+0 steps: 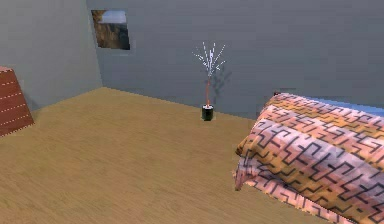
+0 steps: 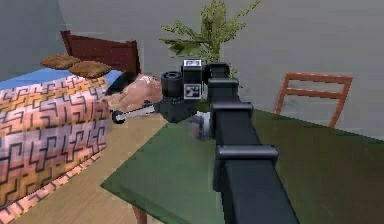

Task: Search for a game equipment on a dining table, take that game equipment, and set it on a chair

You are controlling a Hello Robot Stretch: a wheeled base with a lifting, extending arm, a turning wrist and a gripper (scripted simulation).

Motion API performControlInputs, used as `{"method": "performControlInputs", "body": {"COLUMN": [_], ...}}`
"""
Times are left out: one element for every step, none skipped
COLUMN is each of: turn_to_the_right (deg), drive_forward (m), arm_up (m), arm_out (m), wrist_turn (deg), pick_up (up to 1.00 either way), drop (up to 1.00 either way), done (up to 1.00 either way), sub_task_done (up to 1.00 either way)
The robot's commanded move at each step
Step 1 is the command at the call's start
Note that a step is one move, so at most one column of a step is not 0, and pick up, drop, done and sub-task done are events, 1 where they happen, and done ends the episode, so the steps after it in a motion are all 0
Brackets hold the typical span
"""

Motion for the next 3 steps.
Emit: {"method": "performControlInputs", "body": {"turn_to_the_right": [0.0,0.0,0.0], "drive_forward": [0.00,0.00,0.00], "arm_up": [0.00,0.00,0.00], "arm_out": [0.00,0.00,-0.24], "wrist_turn": [-45.0,-42.0,0.0], "pick_up": [0.00,0.00,0.00], "drop": [0.00,0.00,0.00], "done": [0.00,0.00,0.00], "sub_task_done": [0.00,0.00,0.00]}}
